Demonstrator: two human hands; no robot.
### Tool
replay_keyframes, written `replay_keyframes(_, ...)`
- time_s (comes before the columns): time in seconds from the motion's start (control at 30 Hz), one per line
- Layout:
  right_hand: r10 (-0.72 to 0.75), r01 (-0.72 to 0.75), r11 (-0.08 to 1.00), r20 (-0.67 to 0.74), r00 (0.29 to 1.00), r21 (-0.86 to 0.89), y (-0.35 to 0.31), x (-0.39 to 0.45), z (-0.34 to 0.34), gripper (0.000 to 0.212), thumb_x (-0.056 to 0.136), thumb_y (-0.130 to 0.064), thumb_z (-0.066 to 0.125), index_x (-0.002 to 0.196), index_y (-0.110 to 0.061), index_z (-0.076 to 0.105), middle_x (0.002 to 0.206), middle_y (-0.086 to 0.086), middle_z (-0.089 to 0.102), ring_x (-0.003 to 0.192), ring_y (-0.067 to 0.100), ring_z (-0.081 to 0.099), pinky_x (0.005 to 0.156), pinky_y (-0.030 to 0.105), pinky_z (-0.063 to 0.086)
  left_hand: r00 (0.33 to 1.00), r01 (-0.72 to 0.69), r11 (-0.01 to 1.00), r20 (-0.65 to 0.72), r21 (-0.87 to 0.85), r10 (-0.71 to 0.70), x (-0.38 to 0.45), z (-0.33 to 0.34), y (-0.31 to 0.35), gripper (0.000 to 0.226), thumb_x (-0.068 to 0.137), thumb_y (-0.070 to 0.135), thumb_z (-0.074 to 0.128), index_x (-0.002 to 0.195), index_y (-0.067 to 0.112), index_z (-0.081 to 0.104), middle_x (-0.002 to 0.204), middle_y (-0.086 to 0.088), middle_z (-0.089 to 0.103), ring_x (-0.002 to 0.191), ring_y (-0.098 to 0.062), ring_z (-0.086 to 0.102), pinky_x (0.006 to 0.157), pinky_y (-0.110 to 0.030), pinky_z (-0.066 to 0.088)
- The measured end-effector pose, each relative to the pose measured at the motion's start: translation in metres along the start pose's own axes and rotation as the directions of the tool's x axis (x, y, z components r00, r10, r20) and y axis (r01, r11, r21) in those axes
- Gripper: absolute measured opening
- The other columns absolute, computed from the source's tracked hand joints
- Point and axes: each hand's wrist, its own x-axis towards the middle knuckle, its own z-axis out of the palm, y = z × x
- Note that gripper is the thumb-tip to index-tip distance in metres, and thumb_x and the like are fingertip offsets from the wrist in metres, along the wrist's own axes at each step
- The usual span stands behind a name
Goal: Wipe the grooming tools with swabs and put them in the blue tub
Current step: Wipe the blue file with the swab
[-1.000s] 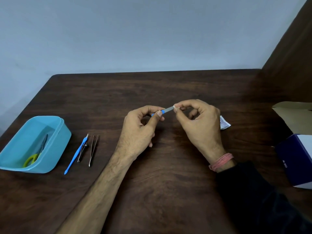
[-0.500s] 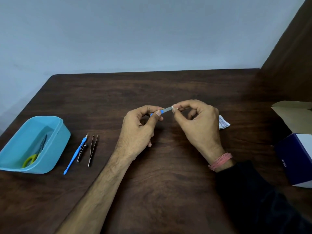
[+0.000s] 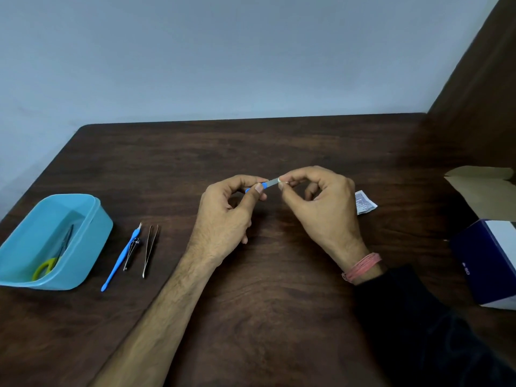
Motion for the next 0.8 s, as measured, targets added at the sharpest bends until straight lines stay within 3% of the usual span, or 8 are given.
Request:
replay_keyframes(0.13,0.005,-0.005,1.000,-0.014,1.000,0.008,0.0011,0.0012,0.0001,0.011,0.090,-0.016,0.088,0.096,-0.024,0.086,0.085,-0.014,0.077,0.050,0.017,0.054,0.050,0.023,0.043,1.000,0.002,1.000,0.002,0.000,-0.002,-0.0002,0.0007,0.0009,0.014,0.110,0.027,0.069,0.112,0.030,0.083,0.098,0.006,0.080,0.052,-0.014,0.054,0.038,-0.025,0.045)
replay_keyframes(0.33,-0.010,0.010,1.000,-0.008,1.000,0.018,-0.0005,0.0004,0.0011,0.011,0.089,-0.015,0.088,0.095,-0.024,0.086,0.085,-0.014,0.077,0.050,0.019,0.053,0.048,0.036,0.047,1.000,-0.002,1.000,0.006,-0.002,0.002,0.0000,0.0005,0.0004,0.014,0.110,0.026,0.070,0.112,0.029,0.083,0.097,0.007,0.080,0.052,-0.014,0.054,0.038,-0.025,0.045)
replay_keyframes(0.63,-0.054,0.054,0.999,0.001,0.999,-0.007,-0.0037,-0.0001,0.0023,0.012,0.088,-0.013,0.087,0.092,-0.024,0.086,0.086,-0.014,0.076,0.050,0.019,0.052,0.052,0.024,0.041,1.000,-0.020,1.000,0.010,0.000,0.020,0.0015,0.0000,-0.0023,0.015,0.110,0.026,0.069,0.110,0.031,0.084,0.097,0.007,0.079,0.051,-0.011,0.053,0.039,-0.025,0.045)
replay_keyframes(0.8,-0.084,0.085,0.996,0.026,0.996,-0.026,-0.0038,-0.0014,0.0023,0.011,0.088,-0.016,0.087,0.093,-0.026,0.086,0.086,-0.014,0.076,0.051,0.018,0.053,0.053,0.025,0.042,0.999,-0.031,0.999,0.010,0.007,0.031,0.0008,0.0008,-0.0027,0.015,0.110,0.026,0.069,0.109,0.031,0.084,0.096,0.008,0.079,0.049,-0.012,0.053,0.038,-0.025,0.044)
